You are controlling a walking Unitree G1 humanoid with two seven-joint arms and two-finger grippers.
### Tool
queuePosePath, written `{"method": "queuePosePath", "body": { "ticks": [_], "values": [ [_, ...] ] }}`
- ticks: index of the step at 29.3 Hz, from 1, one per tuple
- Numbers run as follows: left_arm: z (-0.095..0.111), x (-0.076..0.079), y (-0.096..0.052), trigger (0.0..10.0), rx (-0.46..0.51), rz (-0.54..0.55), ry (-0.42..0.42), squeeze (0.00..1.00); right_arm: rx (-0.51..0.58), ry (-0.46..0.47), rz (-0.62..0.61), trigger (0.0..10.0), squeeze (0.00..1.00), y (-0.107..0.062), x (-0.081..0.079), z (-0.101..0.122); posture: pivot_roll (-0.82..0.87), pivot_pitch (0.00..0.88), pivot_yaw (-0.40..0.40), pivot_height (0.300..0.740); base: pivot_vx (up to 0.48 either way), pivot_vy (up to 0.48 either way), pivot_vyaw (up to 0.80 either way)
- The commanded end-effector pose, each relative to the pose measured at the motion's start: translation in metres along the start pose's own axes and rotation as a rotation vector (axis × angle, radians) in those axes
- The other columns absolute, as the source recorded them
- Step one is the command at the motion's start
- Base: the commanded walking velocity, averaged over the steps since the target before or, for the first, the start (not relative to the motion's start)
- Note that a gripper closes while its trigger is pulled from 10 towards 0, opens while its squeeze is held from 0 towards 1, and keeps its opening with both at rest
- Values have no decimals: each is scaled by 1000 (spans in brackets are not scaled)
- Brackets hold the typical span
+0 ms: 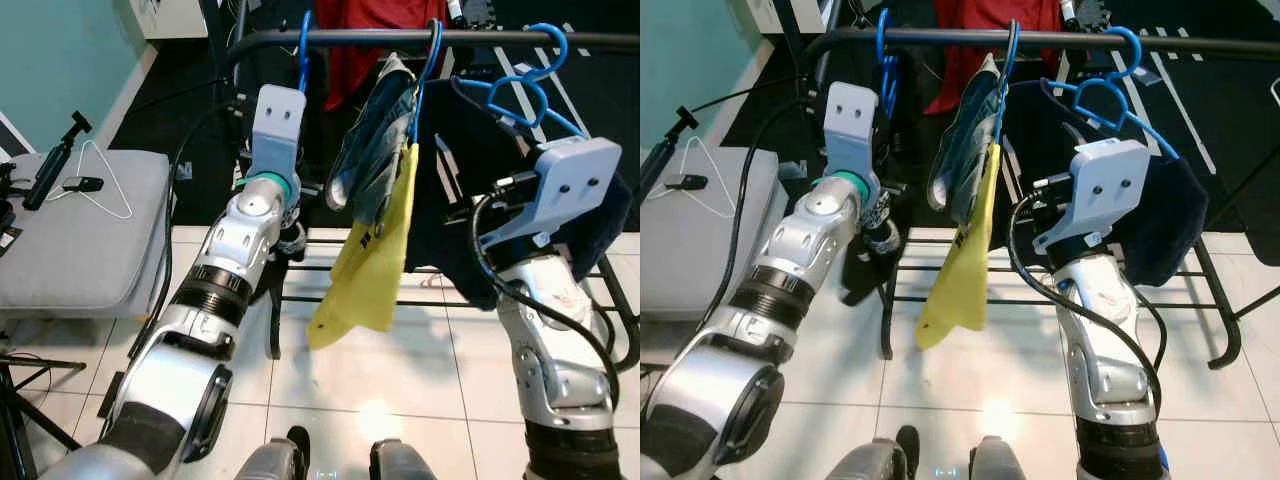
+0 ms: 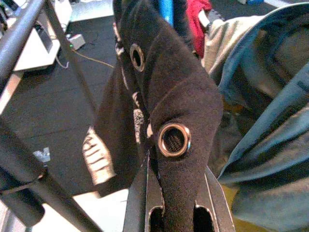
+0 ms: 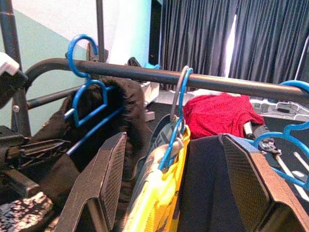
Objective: Hang hanger
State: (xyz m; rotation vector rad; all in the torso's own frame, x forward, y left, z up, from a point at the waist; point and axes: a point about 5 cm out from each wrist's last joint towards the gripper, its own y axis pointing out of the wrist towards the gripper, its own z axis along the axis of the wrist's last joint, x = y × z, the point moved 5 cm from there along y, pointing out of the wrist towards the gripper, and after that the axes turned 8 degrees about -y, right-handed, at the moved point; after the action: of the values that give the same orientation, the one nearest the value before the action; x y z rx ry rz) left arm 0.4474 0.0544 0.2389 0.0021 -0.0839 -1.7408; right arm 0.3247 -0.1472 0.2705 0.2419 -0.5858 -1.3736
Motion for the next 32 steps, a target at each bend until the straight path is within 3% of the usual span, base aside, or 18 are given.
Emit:
{"method": "queuePosePath", "body": {
  "ticks": [1,8,9,10,17,23,24,27,29,31,32],
  "values": [
    [19,5,2,10000,77,-22,9,0,-7,5,10,10000,0,-2,-4,0,-196,65,127,740,0,0,0],
    [9,4,3,10000,57,5,59,0,-19,10,11,10000,0,-3,-6,-3,-195,69,129,740,0,0,0],
    [2,1,3,10000,42,24,80,173,-23,13,12,10000,0,-4,-6,-4,-193,70,129,740,0,0,0],
    [-9,-4,1,10000,20,30,89,1000,-28,16,12,10000,0,-5,-7,-6,-191,73,127,740,0,0,0],
    [-23,-12,-3,10000,-11,34,86,1000,-34,21,11,10000,0,-6,-7,-7,-188,76,126,740,0,0,0],
    [-32,-32,-18,10000,-5,36,42,1000,-50,36,9,10000,0,-8,-8,-11,-176,89,121,740,0,0,0],
    [-25,-37,-28,10000,34,7,15,0,-60,40,5,10000,0,-10,-8,-13,-171,96,120,740,0,0,0],
    [-16,-40,-38,10000,72,-31,-31,0,-70,39,-2,10000,0,-13,-6,-16,-162,100,119,740,0,0,0],
    [-1,-40,-56,10000,125,-107,-95,0,-84,29,-15,10000,0,-16,-2,-19,-155,105,117,740,0,0,0],
    [-1,-40,-56,10000,125,-107,-95,0,-84,29,-15,10000,0,-16,-2,-19,-155,105,117,740,0,0,0],
    [13,-37,-73,10000,165,-196,-117,0,-95,4,-31,10000,0,-17,4,-21,-147,110,116,740,0,0,0]
  ]
}}
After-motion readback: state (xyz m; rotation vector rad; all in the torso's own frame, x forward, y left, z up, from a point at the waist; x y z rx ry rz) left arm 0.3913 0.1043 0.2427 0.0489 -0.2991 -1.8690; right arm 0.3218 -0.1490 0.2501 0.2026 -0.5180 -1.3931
